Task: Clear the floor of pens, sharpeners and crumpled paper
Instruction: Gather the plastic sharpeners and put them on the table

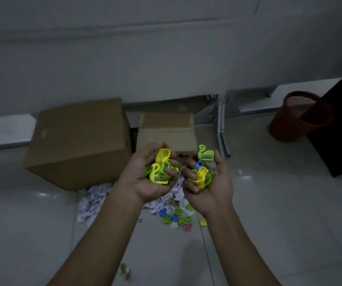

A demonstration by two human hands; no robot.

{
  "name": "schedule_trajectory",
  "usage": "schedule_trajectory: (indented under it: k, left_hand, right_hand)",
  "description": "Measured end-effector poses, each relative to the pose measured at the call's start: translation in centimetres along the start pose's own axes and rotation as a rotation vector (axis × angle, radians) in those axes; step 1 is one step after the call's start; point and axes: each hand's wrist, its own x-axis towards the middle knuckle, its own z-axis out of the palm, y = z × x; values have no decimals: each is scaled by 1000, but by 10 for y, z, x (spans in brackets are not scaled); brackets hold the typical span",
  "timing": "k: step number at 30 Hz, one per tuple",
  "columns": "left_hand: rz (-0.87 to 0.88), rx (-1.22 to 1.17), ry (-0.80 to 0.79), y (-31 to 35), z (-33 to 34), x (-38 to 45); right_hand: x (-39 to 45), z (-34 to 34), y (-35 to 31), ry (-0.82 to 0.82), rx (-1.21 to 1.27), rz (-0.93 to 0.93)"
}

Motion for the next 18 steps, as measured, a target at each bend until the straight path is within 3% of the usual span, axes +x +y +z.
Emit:
schedule_trajectory:
  k: [9, 18]
  left_hand:
    - [-60, -111, -160, -5, 219, -156]
    - [-60, -8, -186, -48, 392, -213]
  right_hand:
    - [-169, 205, -127, 62, 7, -110]
    - [-283, 295, -253, 69, -72, -238]
